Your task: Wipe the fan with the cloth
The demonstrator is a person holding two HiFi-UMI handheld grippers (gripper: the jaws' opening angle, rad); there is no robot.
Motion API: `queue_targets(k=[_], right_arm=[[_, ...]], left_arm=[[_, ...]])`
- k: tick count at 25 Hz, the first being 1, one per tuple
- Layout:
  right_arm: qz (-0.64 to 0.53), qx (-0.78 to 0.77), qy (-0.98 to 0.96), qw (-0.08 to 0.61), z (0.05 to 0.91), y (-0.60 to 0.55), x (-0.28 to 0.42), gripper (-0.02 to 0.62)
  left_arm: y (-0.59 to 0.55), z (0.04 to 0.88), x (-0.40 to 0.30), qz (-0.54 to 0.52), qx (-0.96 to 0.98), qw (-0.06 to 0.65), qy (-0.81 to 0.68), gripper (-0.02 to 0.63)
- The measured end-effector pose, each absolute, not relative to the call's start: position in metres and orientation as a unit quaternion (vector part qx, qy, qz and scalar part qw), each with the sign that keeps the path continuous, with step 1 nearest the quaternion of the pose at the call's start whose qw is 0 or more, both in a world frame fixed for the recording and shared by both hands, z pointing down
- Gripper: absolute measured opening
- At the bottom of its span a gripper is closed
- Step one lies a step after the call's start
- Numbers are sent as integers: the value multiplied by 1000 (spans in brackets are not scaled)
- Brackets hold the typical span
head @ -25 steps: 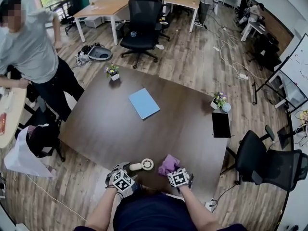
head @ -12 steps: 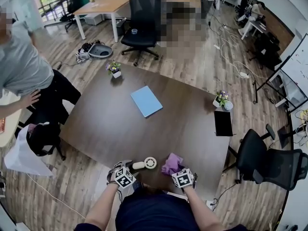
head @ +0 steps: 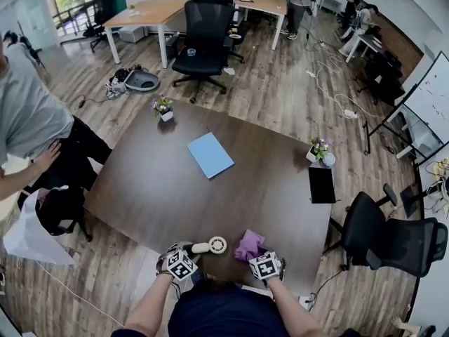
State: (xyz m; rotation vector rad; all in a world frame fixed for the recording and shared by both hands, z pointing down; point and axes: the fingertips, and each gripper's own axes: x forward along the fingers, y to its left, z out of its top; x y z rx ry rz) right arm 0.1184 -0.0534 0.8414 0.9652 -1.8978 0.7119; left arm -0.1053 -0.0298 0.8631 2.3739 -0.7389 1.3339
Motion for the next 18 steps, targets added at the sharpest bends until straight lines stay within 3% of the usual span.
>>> queue_targets(k=[10, 18], right_arm=[[284, 402, -764, 417, 833, -57, 121, 105], [270, 400, -805, 346, 783, -78, 95, 83]], left_arm=[[-30, 867, -106, 481, 826, 150, -251, 178], [-31, 865, -106, 466, 831, 155, -259, 178]])
